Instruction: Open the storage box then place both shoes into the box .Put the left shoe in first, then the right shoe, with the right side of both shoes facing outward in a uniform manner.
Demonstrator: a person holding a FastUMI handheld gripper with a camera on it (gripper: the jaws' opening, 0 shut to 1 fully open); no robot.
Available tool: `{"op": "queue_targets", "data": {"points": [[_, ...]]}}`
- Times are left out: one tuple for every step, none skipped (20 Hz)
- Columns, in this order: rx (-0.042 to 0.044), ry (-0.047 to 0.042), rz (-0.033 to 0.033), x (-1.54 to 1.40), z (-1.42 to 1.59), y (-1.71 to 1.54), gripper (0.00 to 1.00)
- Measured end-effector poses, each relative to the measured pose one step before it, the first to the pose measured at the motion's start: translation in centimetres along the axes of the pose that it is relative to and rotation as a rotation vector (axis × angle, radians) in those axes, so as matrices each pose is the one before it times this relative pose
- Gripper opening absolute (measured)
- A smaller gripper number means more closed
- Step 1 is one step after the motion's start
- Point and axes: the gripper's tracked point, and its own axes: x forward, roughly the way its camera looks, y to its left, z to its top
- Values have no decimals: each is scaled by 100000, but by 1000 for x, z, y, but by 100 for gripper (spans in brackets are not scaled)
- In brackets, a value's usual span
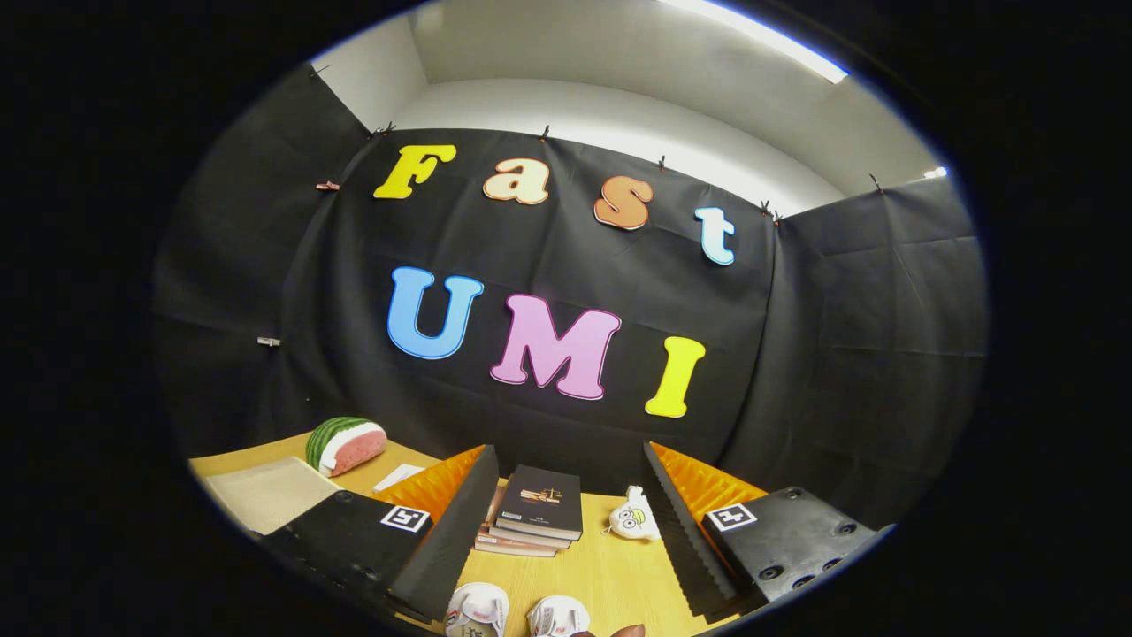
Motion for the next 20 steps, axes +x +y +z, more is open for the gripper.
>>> {"op": "queue_targets", "data": {"points": [[271, 300, -214, 30, -79, -75, 97], [127, 373, 23, 104, -167, 96, 97], [58, 422, 327, -35, -209, 156, 97], [266, 851, 1132, 87, -257, 350, 97], [422, 956, 2052, 84, -285, 512, 97], [693, 1568, 3393, 139, -446, 866, 97], [1163, 2036, 4977, 190, -520, 1116, 97], [2125, 3219, 6828, 150, -840, 1498, 97], [3215, 3946, 7521, 95, -1021, 1625, 97], [4427, 3765, 7513, 94, -965, 1563, 97], [5777, 3253, 6822, 271, -763, 1421, 98], [7130, 2311, 6271, 295, -378, 818, 97], [8312, 2364, 6254, 369, -658, 958, 98], [8391, 2472, 5784, 335, -895, 860, 98], [7394, 2891, 3606, 452, -722, 363, 99], [5819, 4285, 2090, 472, -1125, -11, 99], [3975, 5004, 1432, 554, -1245, -216, 98], [3552, 5892, 1473, 404, -1303, -255, 98], [4217, 5394, 2502, 371, -1388, -67, 98], [5075, 4589, 3548, 544, -980, 340, 98]]}}
